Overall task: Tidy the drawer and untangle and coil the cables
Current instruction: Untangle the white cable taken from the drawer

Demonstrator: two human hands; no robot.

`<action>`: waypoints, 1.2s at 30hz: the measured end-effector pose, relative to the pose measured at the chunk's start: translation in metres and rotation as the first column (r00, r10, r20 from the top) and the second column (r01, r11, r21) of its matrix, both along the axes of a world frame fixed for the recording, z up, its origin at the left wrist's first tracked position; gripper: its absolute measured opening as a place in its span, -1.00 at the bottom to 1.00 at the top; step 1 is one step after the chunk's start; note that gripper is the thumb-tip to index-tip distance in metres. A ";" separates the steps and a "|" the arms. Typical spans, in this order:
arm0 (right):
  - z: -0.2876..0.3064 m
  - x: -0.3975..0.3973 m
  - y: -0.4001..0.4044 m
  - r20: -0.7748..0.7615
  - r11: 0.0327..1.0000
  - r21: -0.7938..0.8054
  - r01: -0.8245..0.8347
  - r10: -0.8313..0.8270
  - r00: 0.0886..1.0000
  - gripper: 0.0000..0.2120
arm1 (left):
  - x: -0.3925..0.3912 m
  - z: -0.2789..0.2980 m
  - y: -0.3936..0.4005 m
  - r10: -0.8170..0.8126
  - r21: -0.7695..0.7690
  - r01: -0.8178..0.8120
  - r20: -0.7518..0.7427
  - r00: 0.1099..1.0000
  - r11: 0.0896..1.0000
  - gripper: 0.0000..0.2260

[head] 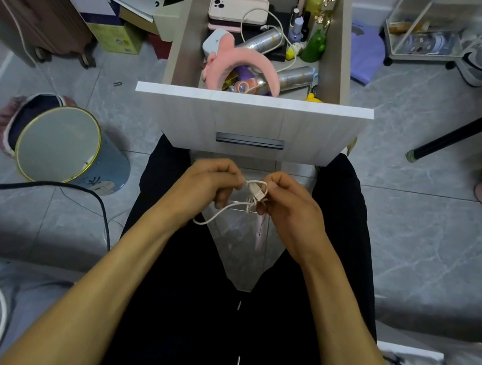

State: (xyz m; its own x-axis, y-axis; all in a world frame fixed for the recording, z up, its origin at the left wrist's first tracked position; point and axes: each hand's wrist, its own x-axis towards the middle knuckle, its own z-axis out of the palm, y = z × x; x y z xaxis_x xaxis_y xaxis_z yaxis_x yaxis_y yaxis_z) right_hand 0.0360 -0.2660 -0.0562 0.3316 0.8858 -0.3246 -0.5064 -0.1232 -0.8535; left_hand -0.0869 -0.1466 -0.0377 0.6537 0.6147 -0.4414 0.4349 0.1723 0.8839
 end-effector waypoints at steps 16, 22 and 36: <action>0.001 0.000 -0.006 0.554 0.991 0.022 -0.128 0.095 0.827 -0.86 | -0.005 -0.008 -0.001 0.349 -0.111 -0.346 0.014 0.937 0.932 -0.79; -0.003 0.005 -0.006 0.422 0.988 -0.148 0.049 0.018 0.906 -0.86 | -0.015 -0.010 0.010 0.302 -0.044 -0.301 0.020 0.953 0.953 -0.84; -0.009 -0.003 0.006 0.023 0.886 -0.340 0.316 -0.328 0.944 -0.81 | -0.011 -0.013 0.000 -0.014 0.181 0.035 -0.116 0.993 0.983 -0.56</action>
State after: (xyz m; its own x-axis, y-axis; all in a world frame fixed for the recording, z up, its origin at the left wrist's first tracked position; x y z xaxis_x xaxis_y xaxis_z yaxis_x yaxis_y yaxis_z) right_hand 0.0335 -0.2597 -0.0652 0.5633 0.5693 -0.5988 -0.5952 -0.2231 -0.7720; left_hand -0.0980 -0.1462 -0.0509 0.6211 0.6762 -0.3961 0.5367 0.0013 0.8438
